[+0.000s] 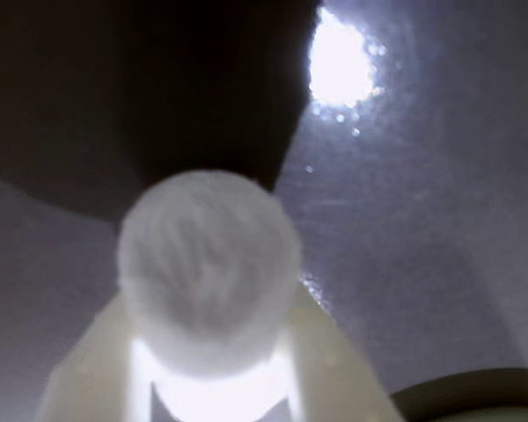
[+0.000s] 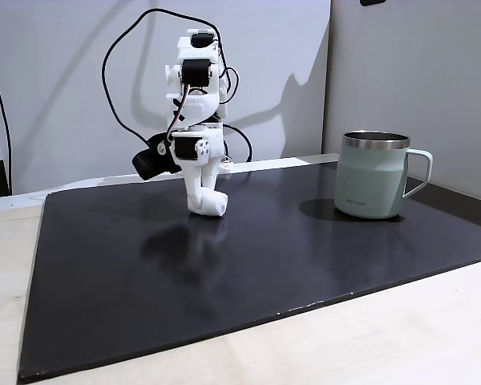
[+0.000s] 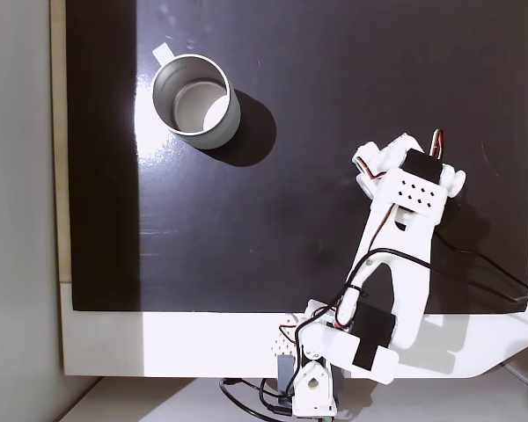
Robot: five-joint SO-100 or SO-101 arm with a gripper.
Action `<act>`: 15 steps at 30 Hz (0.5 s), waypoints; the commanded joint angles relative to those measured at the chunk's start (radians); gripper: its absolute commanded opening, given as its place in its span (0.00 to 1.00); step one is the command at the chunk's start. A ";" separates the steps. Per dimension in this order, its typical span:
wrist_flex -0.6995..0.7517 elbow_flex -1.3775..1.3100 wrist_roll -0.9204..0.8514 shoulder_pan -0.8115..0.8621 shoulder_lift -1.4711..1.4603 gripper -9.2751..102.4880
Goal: Grasp a gauze and put it in the cup.
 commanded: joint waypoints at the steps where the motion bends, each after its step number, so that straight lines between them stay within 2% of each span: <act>1: -0.002 -0.009 -0.008 0.009 0.015 0.12; 7: 0.028 -0.026 0.000 -0.012 0.078 0.12; 15: 0.212 -0.210 0.023 -0.100 0.215 0.12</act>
